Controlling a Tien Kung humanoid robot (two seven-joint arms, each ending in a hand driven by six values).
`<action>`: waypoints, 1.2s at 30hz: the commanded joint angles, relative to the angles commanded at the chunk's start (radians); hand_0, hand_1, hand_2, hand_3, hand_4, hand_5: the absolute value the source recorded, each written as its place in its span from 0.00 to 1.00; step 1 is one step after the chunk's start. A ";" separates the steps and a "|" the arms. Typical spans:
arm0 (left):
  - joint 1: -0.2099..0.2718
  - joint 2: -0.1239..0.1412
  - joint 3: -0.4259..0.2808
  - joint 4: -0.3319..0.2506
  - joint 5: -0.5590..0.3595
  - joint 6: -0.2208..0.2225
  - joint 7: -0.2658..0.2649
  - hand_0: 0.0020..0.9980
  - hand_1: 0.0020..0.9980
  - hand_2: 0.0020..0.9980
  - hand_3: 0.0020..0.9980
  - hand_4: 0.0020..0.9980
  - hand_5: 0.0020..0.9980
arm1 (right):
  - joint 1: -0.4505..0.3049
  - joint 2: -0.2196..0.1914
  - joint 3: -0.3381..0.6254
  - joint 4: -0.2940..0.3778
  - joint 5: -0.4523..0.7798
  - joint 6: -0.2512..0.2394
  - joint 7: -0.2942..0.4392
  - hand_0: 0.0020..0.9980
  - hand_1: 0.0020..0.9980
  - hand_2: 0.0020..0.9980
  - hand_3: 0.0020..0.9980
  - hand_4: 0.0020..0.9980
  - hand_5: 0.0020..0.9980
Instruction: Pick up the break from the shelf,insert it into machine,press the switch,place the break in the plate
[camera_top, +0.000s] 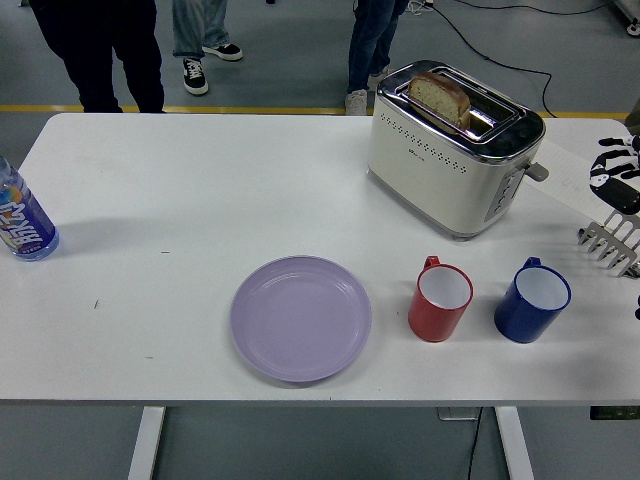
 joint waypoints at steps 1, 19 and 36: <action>0.000 0.000 -0.001 0.000 0.001 0.000 0.001 0.35 0.46 0.60 0.73 0.59 1.00 | 0.000 -0.001 0.003 0.011 0.027 0.000 0.004 0.75 0.69 0.73 0.77 0.50 0.29; -0.002 0.002 -0.007 0.000 0.011 -0.004 0.004 0.34 0.46 0.60 0.73 0.59 1.00 | 0.034 -0.005 0.036 0.156 0.105 0.063 0.022 0.90 0.82 0.87 0.88 0.74 0.42; -0.003 0.005 -0.017 0.000 0.034 -0.005 0.006 0.34 0.46 0.60 0.73 0.59 1.00 | 0.143 0.014 -0.020 0.192 0.066 0.126 -0.027 0.91 0.84 0.89 0.91 0.79 0.41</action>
